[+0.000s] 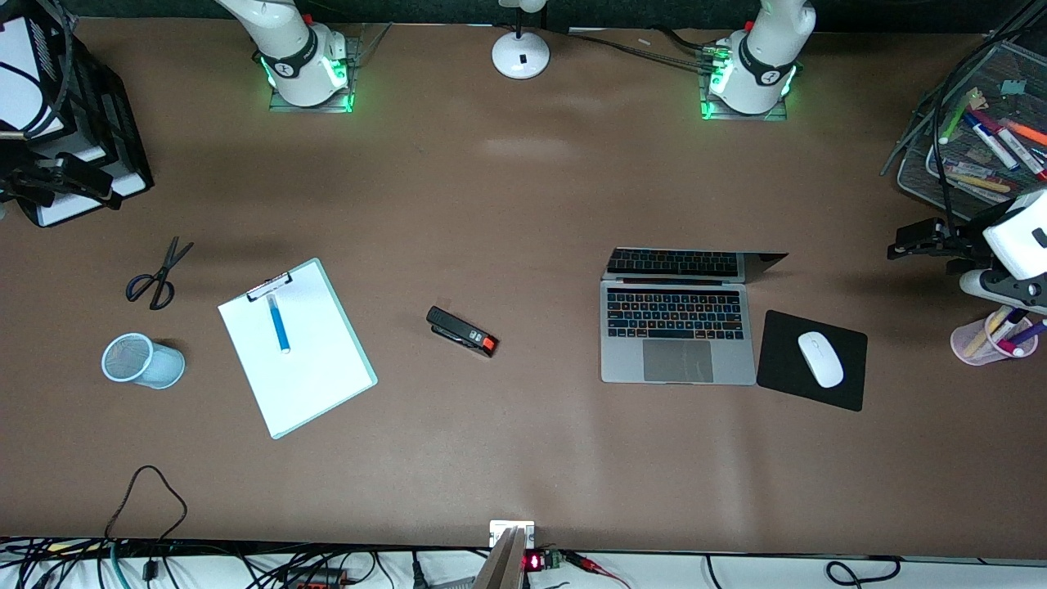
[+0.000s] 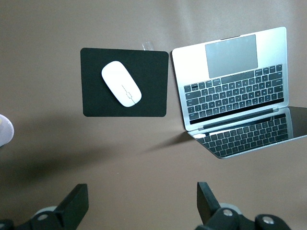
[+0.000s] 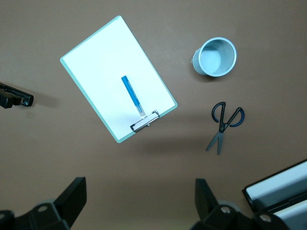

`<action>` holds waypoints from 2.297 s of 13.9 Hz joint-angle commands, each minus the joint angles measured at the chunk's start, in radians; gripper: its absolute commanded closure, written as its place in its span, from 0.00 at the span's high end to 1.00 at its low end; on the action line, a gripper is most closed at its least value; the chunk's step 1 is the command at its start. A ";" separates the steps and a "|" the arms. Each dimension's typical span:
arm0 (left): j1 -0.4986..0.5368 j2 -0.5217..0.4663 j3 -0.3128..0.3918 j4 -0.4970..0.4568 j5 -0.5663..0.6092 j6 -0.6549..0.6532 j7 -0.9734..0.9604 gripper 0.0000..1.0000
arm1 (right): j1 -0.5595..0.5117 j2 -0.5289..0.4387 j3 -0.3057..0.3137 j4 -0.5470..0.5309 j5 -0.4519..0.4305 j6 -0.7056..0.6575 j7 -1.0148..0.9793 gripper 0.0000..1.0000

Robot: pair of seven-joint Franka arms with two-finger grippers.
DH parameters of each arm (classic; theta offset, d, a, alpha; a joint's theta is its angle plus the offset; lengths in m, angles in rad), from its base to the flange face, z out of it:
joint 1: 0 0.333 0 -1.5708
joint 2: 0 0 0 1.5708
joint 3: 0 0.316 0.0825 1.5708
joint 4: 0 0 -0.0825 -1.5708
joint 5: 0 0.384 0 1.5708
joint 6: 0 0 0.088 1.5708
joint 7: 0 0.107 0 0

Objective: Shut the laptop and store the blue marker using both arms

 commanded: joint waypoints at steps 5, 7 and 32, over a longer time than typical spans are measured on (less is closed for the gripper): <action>0.005 0.018 -0.005 0.043 -0.024 -0.021 0.023 1.00 | -0.005 -0.013 0.010 -0.002 -0.013 -0.024 0.005 1.00; 0.004 0.018 -0.005 0.043 -0.024 -0.021 0.023 1.00 | -0.005 0.005 0.010 -0.002 -0.013 -0.015 0.005 1.00; -0.051 0.020 -0.030 0.100 0.016 -0.084 -0.020 0.00 | 0.097 0.561 0.043 0.001 -0.027 0.548 -0.139 1.00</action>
